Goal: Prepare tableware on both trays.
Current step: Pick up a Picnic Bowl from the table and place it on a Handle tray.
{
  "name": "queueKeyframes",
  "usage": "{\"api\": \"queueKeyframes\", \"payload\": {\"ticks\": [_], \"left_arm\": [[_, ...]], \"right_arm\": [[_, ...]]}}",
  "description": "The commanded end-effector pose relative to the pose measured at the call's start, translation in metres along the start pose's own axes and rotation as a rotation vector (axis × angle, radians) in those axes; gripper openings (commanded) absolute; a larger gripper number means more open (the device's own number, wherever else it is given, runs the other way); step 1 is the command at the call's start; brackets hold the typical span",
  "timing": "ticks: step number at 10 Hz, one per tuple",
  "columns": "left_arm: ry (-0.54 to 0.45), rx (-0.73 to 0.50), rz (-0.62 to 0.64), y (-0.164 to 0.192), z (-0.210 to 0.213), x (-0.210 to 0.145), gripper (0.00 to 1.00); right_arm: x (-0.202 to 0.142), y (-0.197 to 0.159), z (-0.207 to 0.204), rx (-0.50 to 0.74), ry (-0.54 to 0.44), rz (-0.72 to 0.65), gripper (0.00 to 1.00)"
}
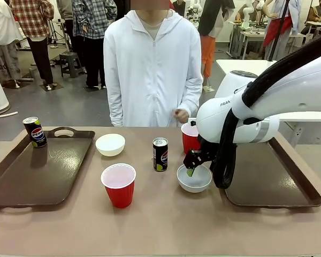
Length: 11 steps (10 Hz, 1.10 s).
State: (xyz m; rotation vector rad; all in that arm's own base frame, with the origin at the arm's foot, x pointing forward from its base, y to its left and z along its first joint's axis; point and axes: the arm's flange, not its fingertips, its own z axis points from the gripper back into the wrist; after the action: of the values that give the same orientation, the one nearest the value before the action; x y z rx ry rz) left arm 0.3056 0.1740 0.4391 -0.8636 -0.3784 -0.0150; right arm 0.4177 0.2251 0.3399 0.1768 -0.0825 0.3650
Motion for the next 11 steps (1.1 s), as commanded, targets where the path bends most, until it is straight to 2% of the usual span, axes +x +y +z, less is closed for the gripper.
{"api": "queueKeyframes", "payload": {"ticks": [1,2,3,5,6,7,8,11], "left_arm": [[-0.008,-0.014,-0.005,0.001,0.002,0.0,1.0],[-0.008,-0.014,-0.005,0.001,0.002,0.0,1.0],[-0.008,-0.014,-0.005,0.001,0.002,0.0,1.0],[-0.008,-0.014,-0.005,0.001,0.002,0.0,1.0],[-0.008,-0.014,-0.005,0.001,0.002,0.0,1.0],[-0.008,-0.014,-0.005,0.001,0.002,0.0,1.0],[-0.008,-0.014,-0.005,0.001,0.002,0.0,1.0],[-0.008,-0.014,-0.005,0.001,0.002,0.0,1.0]], "right_arm": [[0.007,-0.005,-0.009,0.001,0.002,0.007,0.4],[0.007,-0.006,-0.009,-0.001,0.001,0.006,0.35],[0.007,-0.006,-0.008,-0.004,-0.001,0.004,0.0],[0.005,-0.004,-0.005,-0.017,-0.004,0.008,0.0],[0.003,-0.003,-0.003,-0.028,-0.004,0.008,0.15],[0.001,-0.003,-0.001,-0.055,0.0,-0.004,0.05],[-0.003,-0.003,0.003,-0.08,0.006,-0.012,0.0],[-0.023,-0.001,0.035,-0.153,0.006,-0.061,0.03]]}}
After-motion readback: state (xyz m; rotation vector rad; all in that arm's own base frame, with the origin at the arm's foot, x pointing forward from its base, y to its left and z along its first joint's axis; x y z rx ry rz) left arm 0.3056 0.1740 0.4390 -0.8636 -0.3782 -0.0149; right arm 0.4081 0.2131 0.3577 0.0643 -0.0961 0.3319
